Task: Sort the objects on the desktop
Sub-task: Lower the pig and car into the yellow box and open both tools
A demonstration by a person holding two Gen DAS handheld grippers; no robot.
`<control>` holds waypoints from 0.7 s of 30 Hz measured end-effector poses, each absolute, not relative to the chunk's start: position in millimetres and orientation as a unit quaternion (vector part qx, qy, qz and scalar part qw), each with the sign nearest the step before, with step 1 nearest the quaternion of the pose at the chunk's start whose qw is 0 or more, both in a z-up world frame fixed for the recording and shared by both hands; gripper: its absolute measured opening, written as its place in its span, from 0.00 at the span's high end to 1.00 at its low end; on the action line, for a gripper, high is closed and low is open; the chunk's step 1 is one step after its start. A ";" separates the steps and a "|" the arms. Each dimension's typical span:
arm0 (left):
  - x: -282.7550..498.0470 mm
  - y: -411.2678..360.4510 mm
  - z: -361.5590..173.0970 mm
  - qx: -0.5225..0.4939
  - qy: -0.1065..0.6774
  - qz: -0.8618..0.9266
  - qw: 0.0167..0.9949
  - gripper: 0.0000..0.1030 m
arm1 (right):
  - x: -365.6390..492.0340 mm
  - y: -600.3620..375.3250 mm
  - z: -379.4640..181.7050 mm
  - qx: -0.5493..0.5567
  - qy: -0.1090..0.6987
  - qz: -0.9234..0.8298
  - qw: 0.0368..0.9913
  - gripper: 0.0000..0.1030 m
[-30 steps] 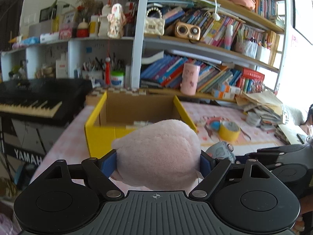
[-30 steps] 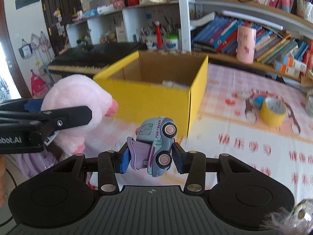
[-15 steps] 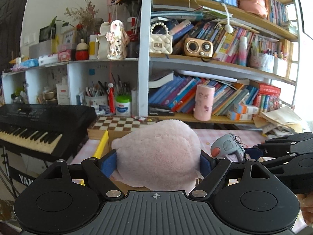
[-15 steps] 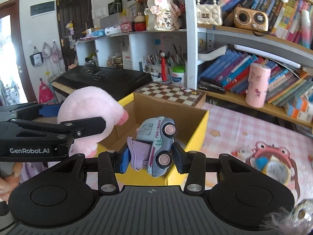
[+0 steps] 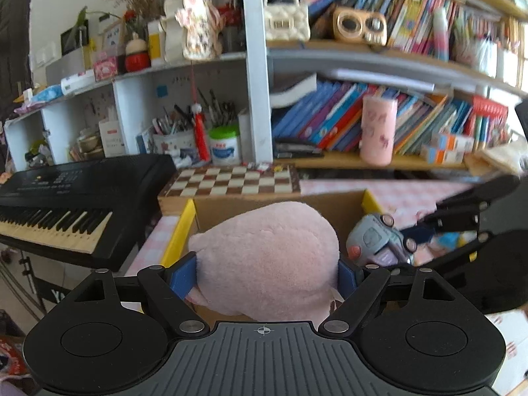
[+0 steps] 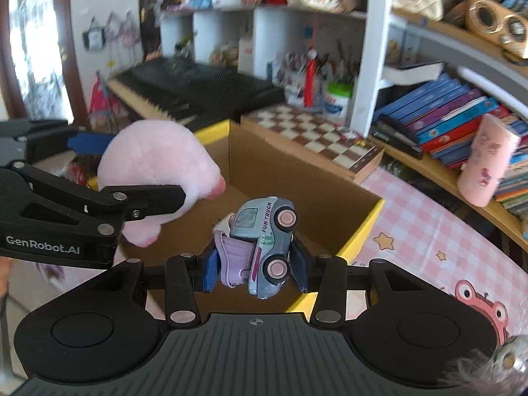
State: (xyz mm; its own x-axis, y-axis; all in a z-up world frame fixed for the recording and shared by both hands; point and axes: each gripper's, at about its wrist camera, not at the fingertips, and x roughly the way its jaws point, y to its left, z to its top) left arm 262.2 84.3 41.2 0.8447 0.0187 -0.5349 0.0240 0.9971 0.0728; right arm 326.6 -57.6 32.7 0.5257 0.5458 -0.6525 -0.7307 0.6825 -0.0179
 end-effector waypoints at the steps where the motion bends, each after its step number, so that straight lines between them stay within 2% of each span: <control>1: 266.9 84.2 36.6 0.045 0.287 -0.001 0.957 0.18 | 332.2 -54.6 29.0 -0.155 0.320 0.374 0.857 0.60; 12: 305.5 72.4 -4.2 0.118 0.385 -0.019 0.915 0.17 | 370.0 -18.1 -13.4 -0.318 0.329 0.409 0.790 0.60; 21: 307.7 81.1 -14.9 0.073 0.407 -0.022 0.910 0.16 | 364.5 -7.2 -32.1 -0.403 0.314 0.438 0.739 0.60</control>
